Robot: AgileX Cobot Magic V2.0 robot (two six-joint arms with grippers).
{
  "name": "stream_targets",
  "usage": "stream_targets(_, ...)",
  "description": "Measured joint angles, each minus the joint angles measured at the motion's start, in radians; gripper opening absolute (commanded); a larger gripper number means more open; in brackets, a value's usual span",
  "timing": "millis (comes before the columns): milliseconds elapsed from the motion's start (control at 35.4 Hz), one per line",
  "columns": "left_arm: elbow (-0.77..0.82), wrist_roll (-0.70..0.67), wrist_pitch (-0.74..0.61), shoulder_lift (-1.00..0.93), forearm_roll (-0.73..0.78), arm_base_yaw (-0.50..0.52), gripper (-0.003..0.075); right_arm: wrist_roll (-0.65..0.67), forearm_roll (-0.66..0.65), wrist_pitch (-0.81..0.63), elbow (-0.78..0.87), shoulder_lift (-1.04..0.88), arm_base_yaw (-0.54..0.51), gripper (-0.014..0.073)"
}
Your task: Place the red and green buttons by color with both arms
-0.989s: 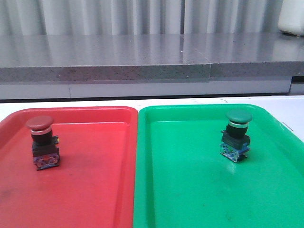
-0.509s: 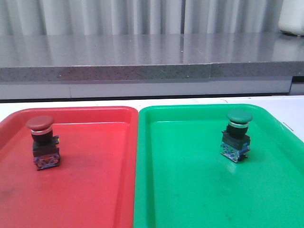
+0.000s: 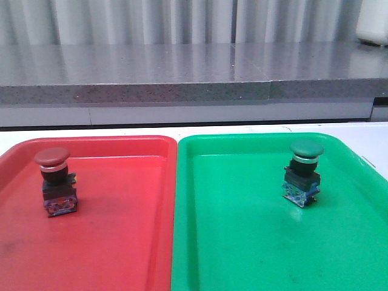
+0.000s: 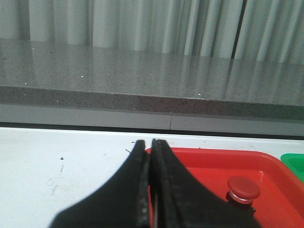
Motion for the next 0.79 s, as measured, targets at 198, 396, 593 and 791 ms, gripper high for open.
stream_targets(198,0.0,0.0,0.0,0.0,0.0,0.0,-0.002,0.0,-0.059,-0.182,0.198,-0.156,-0.081,-0.0069)
stream_targets(396,0.0,0.0,0.0,0.0,0.0,0.0,-0.002,0.0,-0.078,-0.522,0.531,-0.375,-0.227,-0.0069)
stream_targets(593,0.0,0.0,0.0,0.0,0.0,0.0,-0.002,0.0,-0.063,-0.85,0.823,-0.467,-0.293,-0.0069)
stream_targets(791,0.0,0.0,0.0,0.0,0.0,0.0,-0.002,0.0,-0.035,-0.938,0.878,-0.467,-0.294,-0.0069)
